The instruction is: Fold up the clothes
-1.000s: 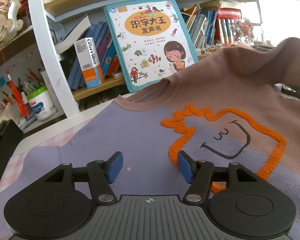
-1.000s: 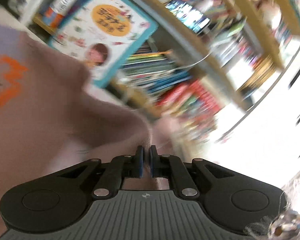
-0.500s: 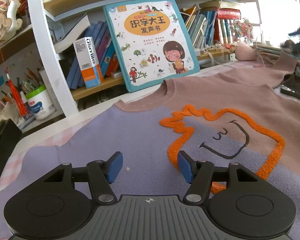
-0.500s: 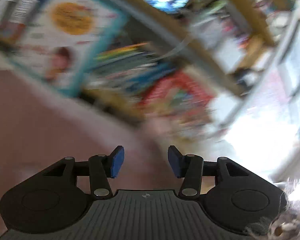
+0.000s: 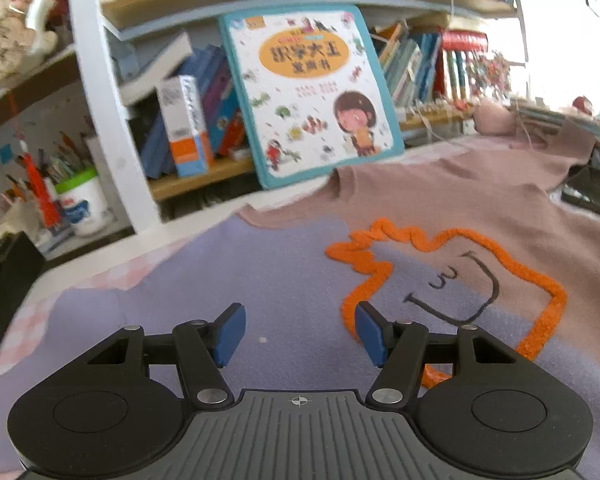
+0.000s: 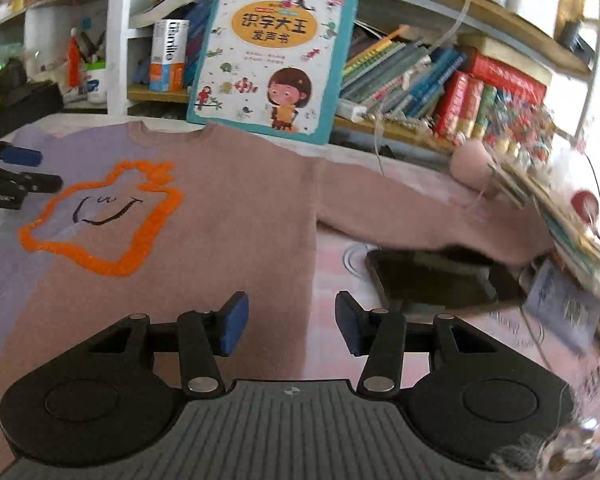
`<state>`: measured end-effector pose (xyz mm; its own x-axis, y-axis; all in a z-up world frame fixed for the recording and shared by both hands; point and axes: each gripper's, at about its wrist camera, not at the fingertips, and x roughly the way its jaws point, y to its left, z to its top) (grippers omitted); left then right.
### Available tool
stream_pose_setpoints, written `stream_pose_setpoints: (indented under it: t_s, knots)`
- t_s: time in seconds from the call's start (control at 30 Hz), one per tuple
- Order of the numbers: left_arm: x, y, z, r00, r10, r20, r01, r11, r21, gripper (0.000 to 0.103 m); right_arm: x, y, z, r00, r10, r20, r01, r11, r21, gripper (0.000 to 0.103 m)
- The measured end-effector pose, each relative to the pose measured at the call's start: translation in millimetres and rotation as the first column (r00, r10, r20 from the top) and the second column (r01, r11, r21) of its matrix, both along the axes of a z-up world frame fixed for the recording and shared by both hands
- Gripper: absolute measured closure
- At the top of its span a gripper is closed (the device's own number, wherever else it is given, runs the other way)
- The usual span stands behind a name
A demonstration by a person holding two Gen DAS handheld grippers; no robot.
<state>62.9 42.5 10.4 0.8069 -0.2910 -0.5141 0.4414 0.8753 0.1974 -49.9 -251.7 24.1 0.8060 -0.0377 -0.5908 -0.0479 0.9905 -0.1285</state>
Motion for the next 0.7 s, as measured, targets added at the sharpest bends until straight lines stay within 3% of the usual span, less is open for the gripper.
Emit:
stream_pose_setpoints:
  t_s: [0.13, 0.4, 0.63, 0.7]
  knots:
    - [-22, 28, 18, 0.995, 0.09, 0.033, -0.089, 0.995, -0.037, 0.041, -9, -10, -3, 1.0, -0.004, -0.009, 0.005, 0.997, 0.081, 0.059]
    - [-59, 94, 29, 0.961, 0.214, -0.177, -0.247, 0.95, -0.192, 0.042, -29, -25, -13, 0.999, 0.011, -0.042, -0.004, 0.985, 0.174, 0.061]
    - [-57, 110, 9, 0.907, 0.223, -0.359, -0.339, 0.89, -0.306, 0.057, -39, -30, -15, 0.999, 0.044, -0.021, -0.038, 0.974, 0.225, 0.08]
    - [-53, 107, 4, 0.904, 0.216, -0.37, -0.345, 0.879, -0.33, 0.061, -40, -27, -15, 0.999, 0.048, -0.012, -0.045, 0.976, 0.211, 0.082]
